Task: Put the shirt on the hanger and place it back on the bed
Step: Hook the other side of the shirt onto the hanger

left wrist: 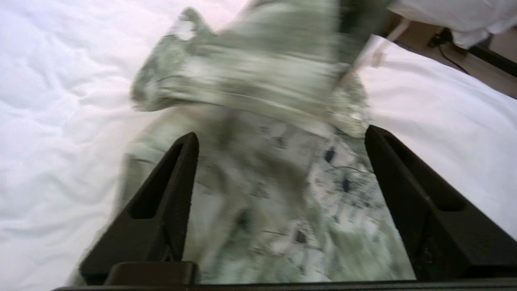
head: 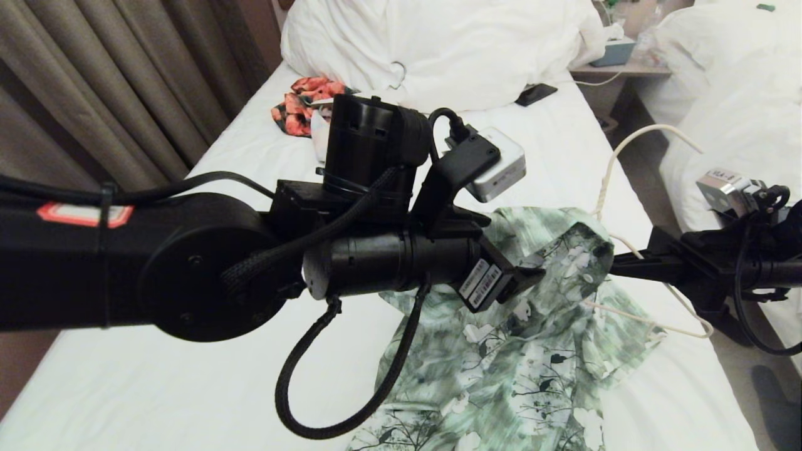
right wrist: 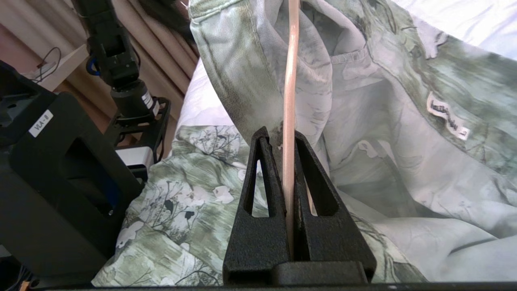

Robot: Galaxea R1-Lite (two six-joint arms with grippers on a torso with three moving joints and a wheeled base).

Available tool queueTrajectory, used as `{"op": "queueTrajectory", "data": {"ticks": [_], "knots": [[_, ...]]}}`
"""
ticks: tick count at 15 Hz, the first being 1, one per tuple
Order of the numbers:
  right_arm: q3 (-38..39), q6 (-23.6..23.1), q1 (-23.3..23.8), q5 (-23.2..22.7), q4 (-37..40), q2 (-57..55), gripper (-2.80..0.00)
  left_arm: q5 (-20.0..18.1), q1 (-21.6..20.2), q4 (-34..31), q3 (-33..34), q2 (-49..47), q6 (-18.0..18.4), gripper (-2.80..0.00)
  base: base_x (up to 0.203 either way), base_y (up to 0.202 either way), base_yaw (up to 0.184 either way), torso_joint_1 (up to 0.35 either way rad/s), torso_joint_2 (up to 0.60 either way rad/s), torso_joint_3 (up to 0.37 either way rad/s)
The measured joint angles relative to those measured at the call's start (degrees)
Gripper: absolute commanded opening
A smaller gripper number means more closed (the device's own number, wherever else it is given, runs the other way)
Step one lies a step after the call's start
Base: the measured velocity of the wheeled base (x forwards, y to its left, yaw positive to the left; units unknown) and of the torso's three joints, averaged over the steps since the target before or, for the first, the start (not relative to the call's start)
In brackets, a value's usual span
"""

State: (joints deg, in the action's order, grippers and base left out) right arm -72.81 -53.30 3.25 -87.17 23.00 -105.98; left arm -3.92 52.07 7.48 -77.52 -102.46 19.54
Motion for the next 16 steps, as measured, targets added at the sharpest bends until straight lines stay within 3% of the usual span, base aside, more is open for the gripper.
{"op": "queueTrajectory", "data": {"ticks": [7,16], "knots": [[0.4,0.0,-1.5,0.0,0.0,0.7,-2.8,-1.4,-3.4,-0.5,-8.2,-4.8,1.4,0.0,0.0,0.0,0.0,0.0,0.0,0.0],[0.4,0.0,-2.5,0.0,-0.1,0.9,-2.8,-4.9,-2.2,-0.8,-7.6,-6.7,1.3,0.0,0.0,0.0,0.0,0.0,0.0,0.0]]}}
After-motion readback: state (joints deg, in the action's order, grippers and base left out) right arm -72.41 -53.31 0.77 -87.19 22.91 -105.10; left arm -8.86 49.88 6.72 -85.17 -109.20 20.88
